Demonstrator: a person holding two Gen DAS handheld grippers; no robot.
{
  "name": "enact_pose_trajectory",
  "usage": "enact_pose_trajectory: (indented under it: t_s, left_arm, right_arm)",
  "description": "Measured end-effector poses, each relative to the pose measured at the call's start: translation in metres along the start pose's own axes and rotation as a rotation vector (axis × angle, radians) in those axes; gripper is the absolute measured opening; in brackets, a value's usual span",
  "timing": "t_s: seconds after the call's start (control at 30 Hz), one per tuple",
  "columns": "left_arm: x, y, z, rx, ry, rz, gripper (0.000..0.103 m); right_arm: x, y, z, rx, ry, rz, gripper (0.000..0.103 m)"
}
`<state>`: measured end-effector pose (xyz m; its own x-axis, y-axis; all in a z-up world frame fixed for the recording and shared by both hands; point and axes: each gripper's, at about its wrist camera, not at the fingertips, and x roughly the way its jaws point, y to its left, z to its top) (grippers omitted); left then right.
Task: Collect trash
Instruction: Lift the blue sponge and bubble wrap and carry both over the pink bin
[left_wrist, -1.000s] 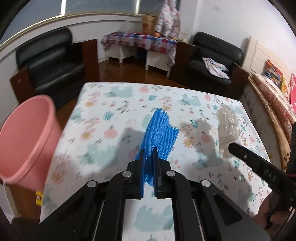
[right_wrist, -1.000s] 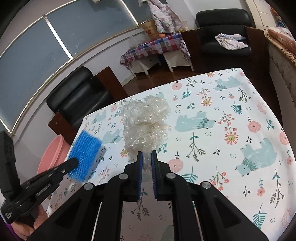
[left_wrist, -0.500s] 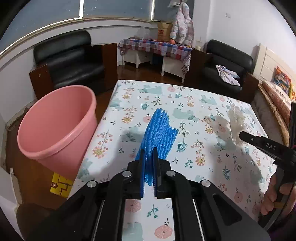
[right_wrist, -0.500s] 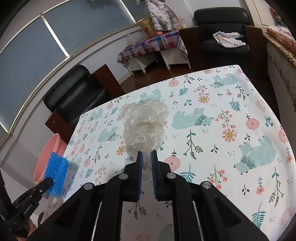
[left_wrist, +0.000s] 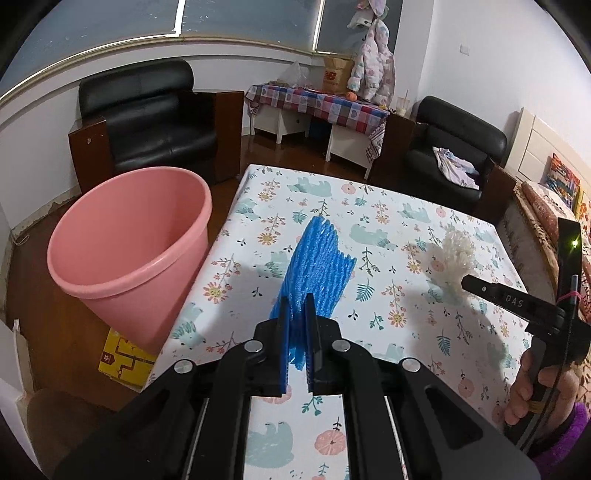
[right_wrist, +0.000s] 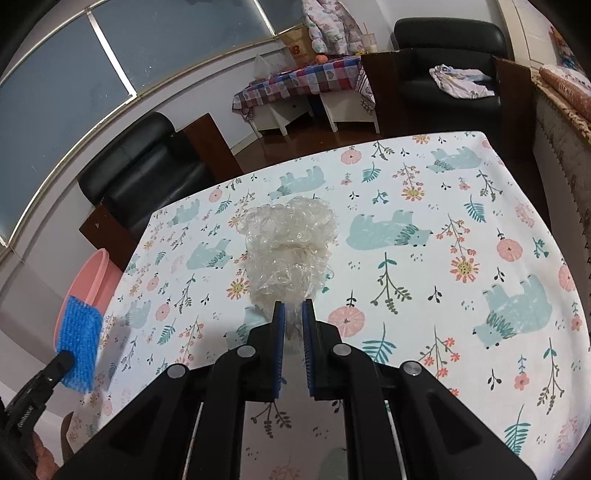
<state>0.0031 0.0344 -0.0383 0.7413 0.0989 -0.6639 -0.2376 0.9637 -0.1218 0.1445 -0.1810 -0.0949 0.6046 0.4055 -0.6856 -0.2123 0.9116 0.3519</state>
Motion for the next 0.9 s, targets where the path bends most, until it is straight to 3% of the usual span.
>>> enact_pose_trajectory:
  t_s: [0.13, 0.5, 0.9]
  left_arm:
    - [-0.006, 0.004, -0.002, -0.005, -0.016, 0.008, 0.006]
    - [-0.014, 0.014, -0.002, -0.043, -0.043, 0.01, 0.006]
    - [-0.019, 0.032, -0.001, -0.075, -0.056, 0.002, 0.006]
  right_arm:
    - [-0.005, 0.016, -0.002, -0.057, -0.021, -0.027, 0.009]
    - [-0.034, 0.078, -0.028, -0.135, -0.019, 0.103, 0.01]
    - [-0.04, 0.128, -0.047, -0.229, -0.014, 0.144, 0.01]
